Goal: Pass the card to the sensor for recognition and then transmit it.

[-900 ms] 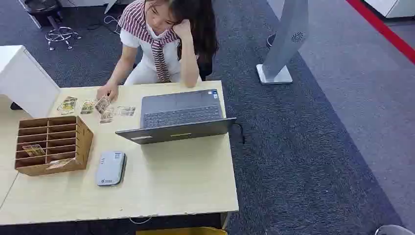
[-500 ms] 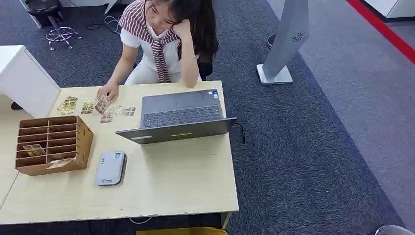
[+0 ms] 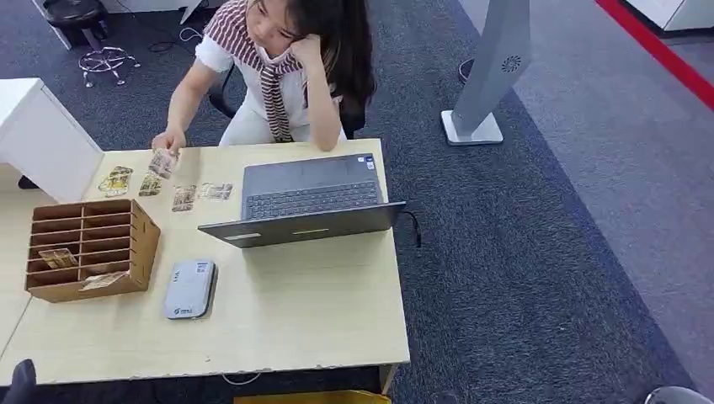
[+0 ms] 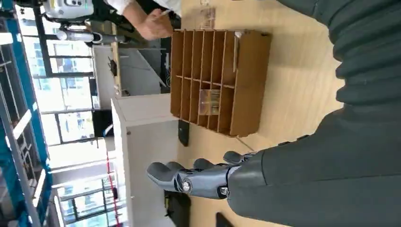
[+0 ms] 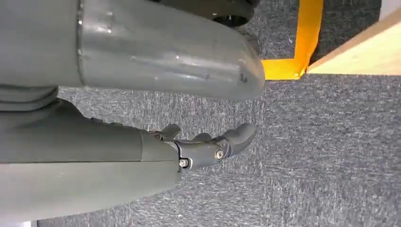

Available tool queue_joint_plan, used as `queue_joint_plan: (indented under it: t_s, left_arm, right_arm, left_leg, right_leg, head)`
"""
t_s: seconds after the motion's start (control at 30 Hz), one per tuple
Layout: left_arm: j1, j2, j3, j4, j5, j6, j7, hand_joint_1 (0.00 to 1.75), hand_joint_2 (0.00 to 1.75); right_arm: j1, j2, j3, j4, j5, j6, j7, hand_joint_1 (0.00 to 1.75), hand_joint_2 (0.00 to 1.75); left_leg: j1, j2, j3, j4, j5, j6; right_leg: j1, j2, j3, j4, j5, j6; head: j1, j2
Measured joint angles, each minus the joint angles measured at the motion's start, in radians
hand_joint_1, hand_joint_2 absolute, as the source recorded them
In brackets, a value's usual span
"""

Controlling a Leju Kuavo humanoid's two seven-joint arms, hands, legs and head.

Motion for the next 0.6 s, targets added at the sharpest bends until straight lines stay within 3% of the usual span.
queue_joint_plan:
  t_s: [0.33, 0.6]
  left_arm:
    - [-0.098, 0.134, -0.109, 0.006, -0.267, 0.153, 0.045, 0.00, 1.75]
    - [-0.109, 0.143, -0.115, 0.009, -0.298, 0.160, 0.056, 0.00, 1.75]
  right_arm:
    - [-0.012, 0.007, 0.001, 0.009, 0.066, 0.000, 0.012, 0.00, 0.00]
    - [-0.014, 0.007, 0.001, 0.009, 0.066, 0.000, 0.013, 0.00, 0.00]
  left_leg:
    - [0.000, 0.000, -0.001, 0.000, 0.001, 0.000]
    - [0.001, 0.001, 0.001, 0.000, 0.000, 0.000]
  right_leg:
    - [0.000, 0.000, 0.000, 0.000, 0.000, 0.000]
    - [0.000, 0.001, 0.000, 0.000, 0.001, 0.000]
  head:
    - [0.000, 0.000]
    - [0.001, 0.000]
